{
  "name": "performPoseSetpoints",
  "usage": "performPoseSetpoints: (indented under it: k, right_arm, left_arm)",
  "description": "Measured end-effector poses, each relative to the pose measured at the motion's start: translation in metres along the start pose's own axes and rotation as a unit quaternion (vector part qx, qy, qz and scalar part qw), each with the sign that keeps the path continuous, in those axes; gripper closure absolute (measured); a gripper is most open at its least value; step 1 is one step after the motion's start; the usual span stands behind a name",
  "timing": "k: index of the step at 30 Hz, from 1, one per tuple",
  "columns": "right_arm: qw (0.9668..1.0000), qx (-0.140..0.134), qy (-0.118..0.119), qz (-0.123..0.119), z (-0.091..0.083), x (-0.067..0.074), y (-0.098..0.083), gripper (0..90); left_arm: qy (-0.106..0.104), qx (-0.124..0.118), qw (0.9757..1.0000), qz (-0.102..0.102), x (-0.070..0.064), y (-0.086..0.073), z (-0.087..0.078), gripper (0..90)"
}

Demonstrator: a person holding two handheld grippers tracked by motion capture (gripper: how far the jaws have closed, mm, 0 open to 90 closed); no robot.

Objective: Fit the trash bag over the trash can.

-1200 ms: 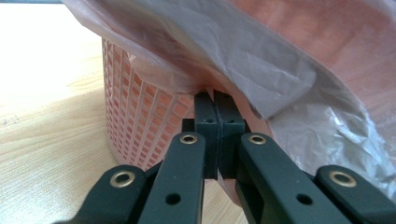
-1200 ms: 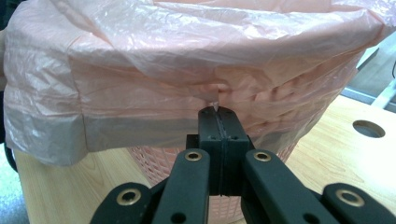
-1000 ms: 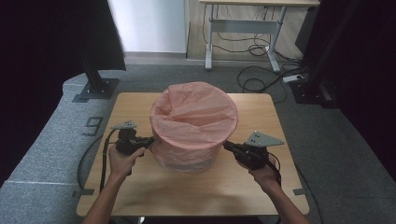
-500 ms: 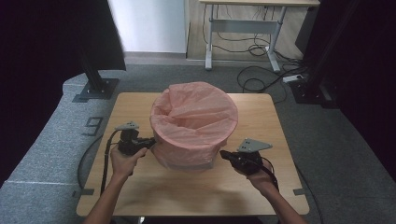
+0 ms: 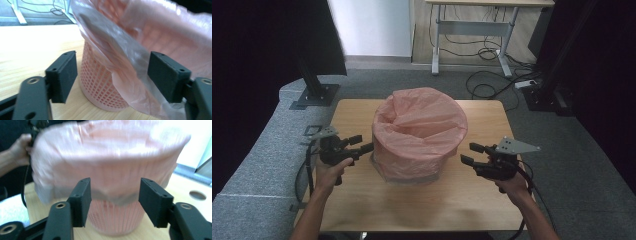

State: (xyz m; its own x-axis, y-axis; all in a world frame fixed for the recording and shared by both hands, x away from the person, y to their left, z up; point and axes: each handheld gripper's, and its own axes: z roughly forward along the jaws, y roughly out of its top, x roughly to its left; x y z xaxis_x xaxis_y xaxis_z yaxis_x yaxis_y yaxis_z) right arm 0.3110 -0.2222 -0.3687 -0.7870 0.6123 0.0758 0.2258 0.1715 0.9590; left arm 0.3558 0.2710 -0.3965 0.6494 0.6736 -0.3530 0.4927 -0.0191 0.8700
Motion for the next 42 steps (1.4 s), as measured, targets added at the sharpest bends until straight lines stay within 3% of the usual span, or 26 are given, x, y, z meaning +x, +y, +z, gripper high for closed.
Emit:
performPoseSetpoints:
  k: [4,8,14,17,24,30,35,39,42]
  right_arm:
    - [0.9997,0.002,-0.001,-0.022,0.001,0.005,0.035,39.5]
    - [0.9989,0.017,0.003,-0.043,0.017,0.008,0.076,37.9]
    - [0.9952,0.082,0.015,-0.052,0.070,0.004,0.122,36.7]
    - [0.9924,0.114,0.027,-0.038,0.104,0.002,0.135,35.7]
    - [0.9821,0.180,0.034,-0.046,0.179,0.000,0.144,33.7]
    - [0.9765,0.211,0.026,-0.038,0.222,-0.009,0.139,33.6]
    - [0.9708,0.232,0.033,-0.051,0.243,-0.009,0.125,32.9]
    - [0.9668,0.250,0.034,-0.041,0.251,-0.009,0.113,32.0]
    - [0.9617,0.268,0.031,-0.050,0.256,-0.009,0.106,31.5]
  left_arm:
    - [0.007,-0.009,0.9999,-0.003,0.003,0.002,-0.007,22.7]
    - [0.023,0.004,0.9997,0.007,0.002,0.004,-0.006,23.0]
    - [0.022,0.032,0.9990,0.023,0.001,0.004,0.000,22.9]
    - [0.021,0.038,0.9987,0.028,0.001,0.004,0.003,23.3]
    - [0.022,0.046,0.9980,0.037,0.001,0.002,0.006,24.7]
    - [0.026,0.042,0.9981,0.038,0.002,0.004,0.004,25.0]
    - [0.027,0.043,0.9979,0.039,0.003,0.003,0.004,25.3]
    - [0.027,0.041,0.9982,0.035,0.003,0.003,0.004,25.3]
    - [0.027,0.041,0.9982,0.035,0.004,0.003,0.003,25.3]
